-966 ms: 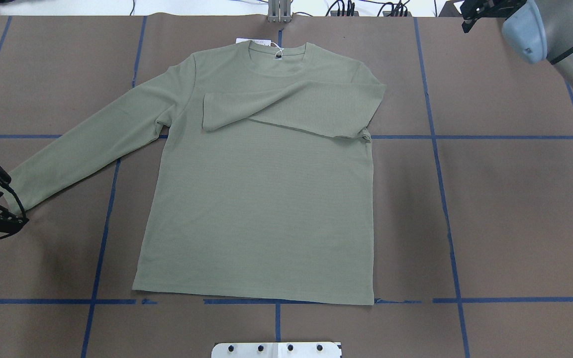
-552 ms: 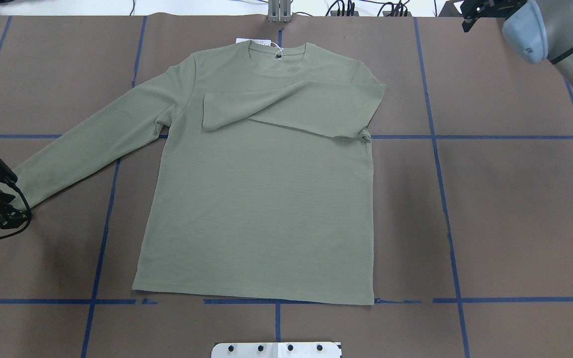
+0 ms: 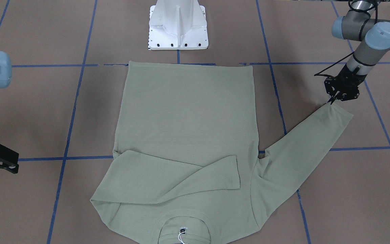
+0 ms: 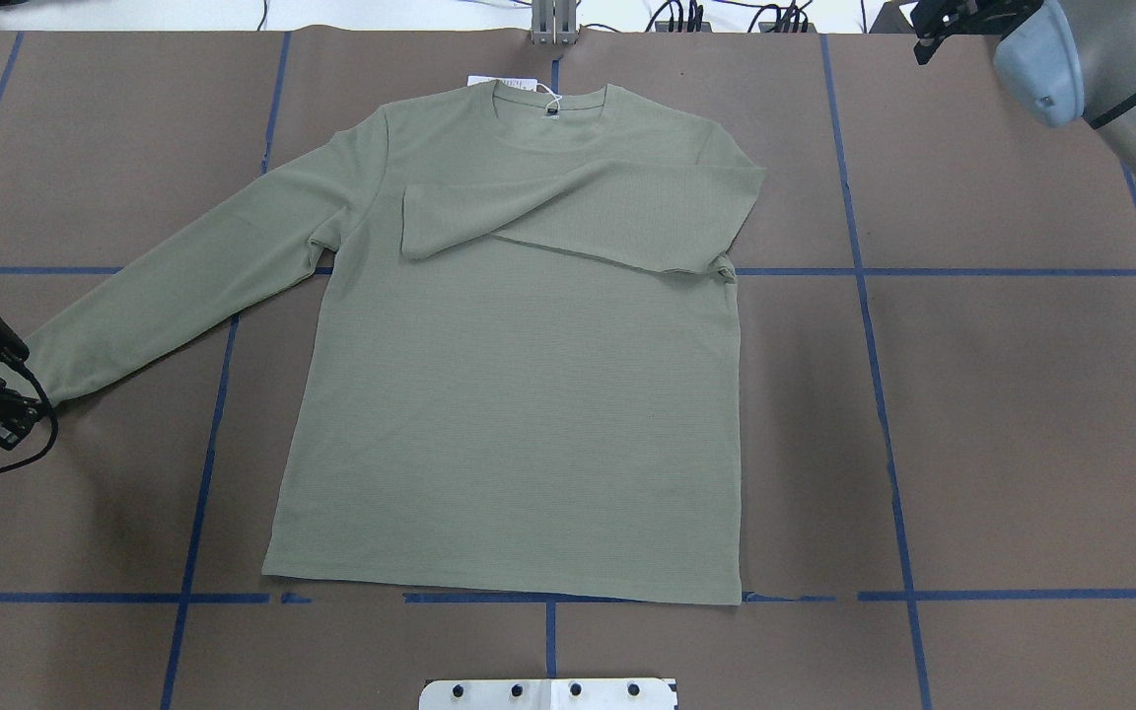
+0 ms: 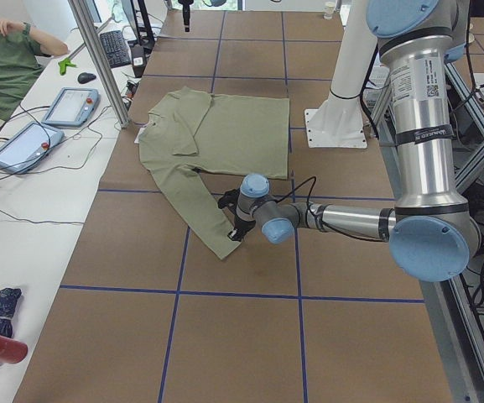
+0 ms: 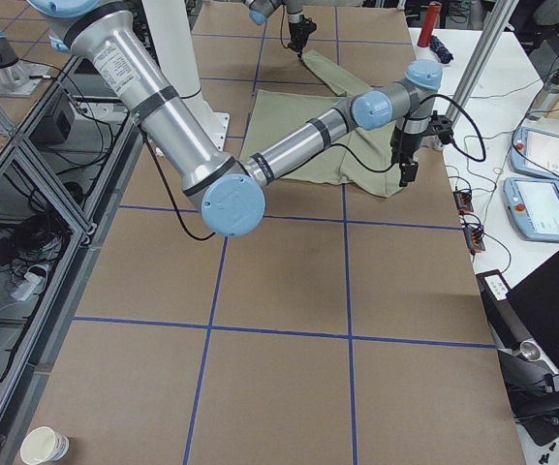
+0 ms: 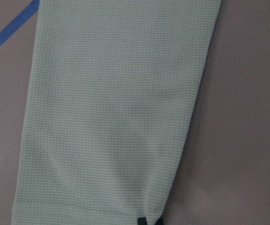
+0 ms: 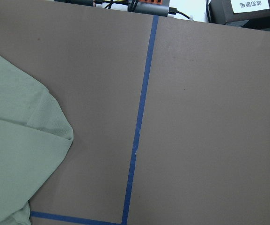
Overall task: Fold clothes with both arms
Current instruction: 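Lower the left gripper to the other sleeve cuff and grasp it, then carry the grasped sleeve with the left gripper across the shirt chest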
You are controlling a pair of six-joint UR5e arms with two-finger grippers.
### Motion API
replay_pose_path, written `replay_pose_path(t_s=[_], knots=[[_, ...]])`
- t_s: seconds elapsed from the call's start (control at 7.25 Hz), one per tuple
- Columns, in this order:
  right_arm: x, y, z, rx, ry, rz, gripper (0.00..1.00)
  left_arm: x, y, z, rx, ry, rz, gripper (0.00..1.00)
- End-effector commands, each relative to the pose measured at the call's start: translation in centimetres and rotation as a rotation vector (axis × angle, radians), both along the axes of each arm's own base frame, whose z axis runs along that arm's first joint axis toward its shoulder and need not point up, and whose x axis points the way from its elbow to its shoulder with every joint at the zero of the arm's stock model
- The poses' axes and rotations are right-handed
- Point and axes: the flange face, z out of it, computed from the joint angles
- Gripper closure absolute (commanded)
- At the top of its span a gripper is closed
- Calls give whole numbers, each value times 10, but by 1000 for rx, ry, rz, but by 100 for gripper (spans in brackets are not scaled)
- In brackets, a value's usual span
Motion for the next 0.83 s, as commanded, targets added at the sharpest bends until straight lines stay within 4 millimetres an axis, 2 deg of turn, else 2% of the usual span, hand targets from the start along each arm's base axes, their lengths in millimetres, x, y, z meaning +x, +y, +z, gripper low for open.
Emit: replay_pose_path(t_s=[0.0,0.14,0.28,0.41,0.55,0.69], knots=[[7,7,36,-39,15,-6,0,-28,-30,-51,25,30,-95,100],[17,15,54,-39,24,-18,0,-41,-74,-92,61,64,-174,100],[40,18,74,-17,37,-43,0,-45,-128,-150,26,93,-270,100],[64,18,82,-20,55,-56,0,-24,-173,-234,-60,121,-355,100],[91,19,93,-4,77,-116,0,-10,-196,-302,-119,178,-428,100],[109,22,101,4,96,-176,0,2,-211,-343,-178,250,-497,100]])
